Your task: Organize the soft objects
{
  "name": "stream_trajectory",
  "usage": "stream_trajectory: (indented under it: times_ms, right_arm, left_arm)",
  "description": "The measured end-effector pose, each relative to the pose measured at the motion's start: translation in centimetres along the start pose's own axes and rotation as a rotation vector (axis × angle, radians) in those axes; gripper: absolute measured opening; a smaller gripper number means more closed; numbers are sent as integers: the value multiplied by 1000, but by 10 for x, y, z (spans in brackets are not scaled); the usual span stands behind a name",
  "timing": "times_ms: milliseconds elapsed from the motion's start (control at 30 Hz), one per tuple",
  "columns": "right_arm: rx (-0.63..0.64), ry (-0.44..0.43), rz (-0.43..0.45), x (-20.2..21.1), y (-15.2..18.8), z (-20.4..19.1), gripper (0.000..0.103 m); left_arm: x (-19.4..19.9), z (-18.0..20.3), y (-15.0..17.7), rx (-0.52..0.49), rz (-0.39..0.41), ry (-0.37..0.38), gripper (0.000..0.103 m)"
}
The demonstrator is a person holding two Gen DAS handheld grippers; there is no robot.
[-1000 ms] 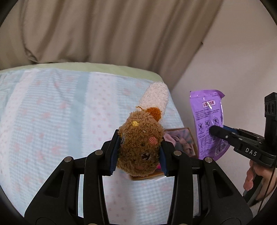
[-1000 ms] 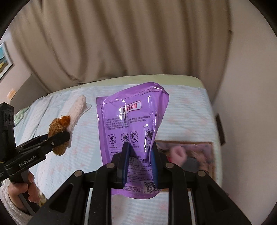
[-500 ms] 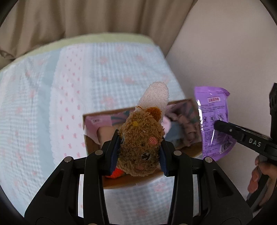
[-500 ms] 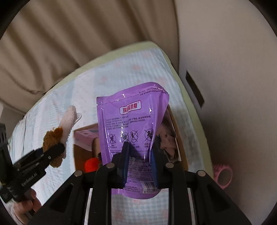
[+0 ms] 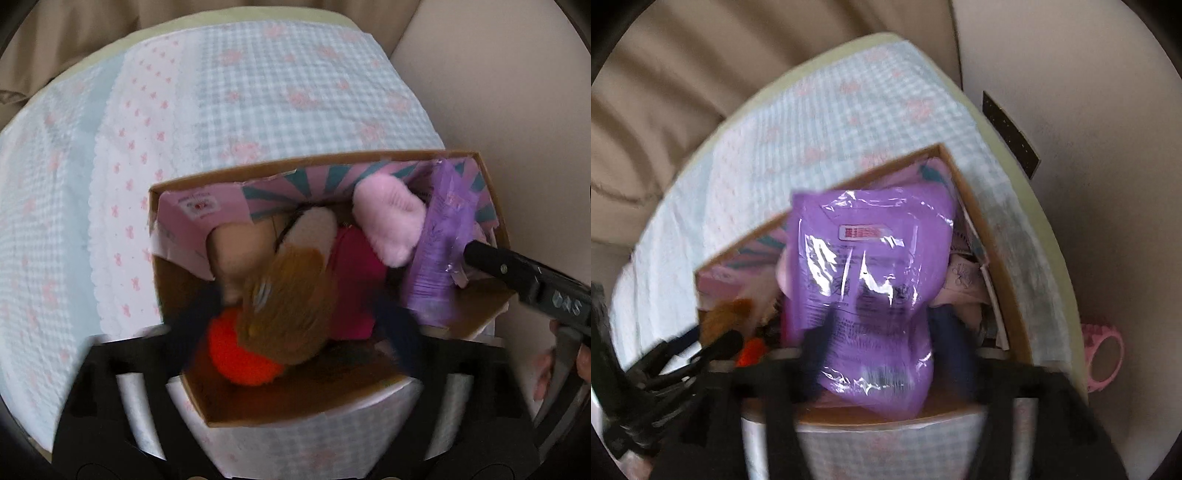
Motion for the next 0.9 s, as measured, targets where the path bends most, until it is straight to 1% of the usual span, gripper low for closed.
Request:
stream_trajectory:
  times_ms: [33,67,133,300,400,500,600,667,800,900]
  right_arm:
    - [21,13,-8,-2,2,-2,101]
    - [30,22,-9,-2,3,-2,103]
    - [24,43,-1,-1,7,1,103]
    - [3,27,4,8,14,-3,103]
    - [31,34,25,22,17,-16,103]
    - [54,39,57,42,20,-30,103]
    - [68,27,91,70,28,-49,103]
    - [79,30,120,89,34,-63,103]
    - [147,16,175,134,52,-106,103]
    - [221,20,236,168,69,-145,103]
  left_arm:
    - [1,-2,2,-6,-5,-6,103]
    - [3,-2,5,-11,-4,-9,103]
    - [8,-4,12,-13,-16,-2,103]
    - [21,-13,22,12,-8,6,103]
    - [37,-18,26,20,22,19,103]
    - [61,-23,29,27,61,27,103]
    - [96,-31,33,31,115,30,103]
    - [121,-36,37,18,159,15,103]
    - [186,-57,51,26,267,-9,103]
    - [235,-76,63,42,348,-17,103]
Point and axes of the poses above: each gripper's, at about its wrist camera, not at the fingertips, and x roughly against the way its jaws point, z to its right, y to its underside, the point moved 7 cm from there along -x, roughly the way its jaws point, and after that the axes turned 8 degrees about -z, right-handed, at the moved point
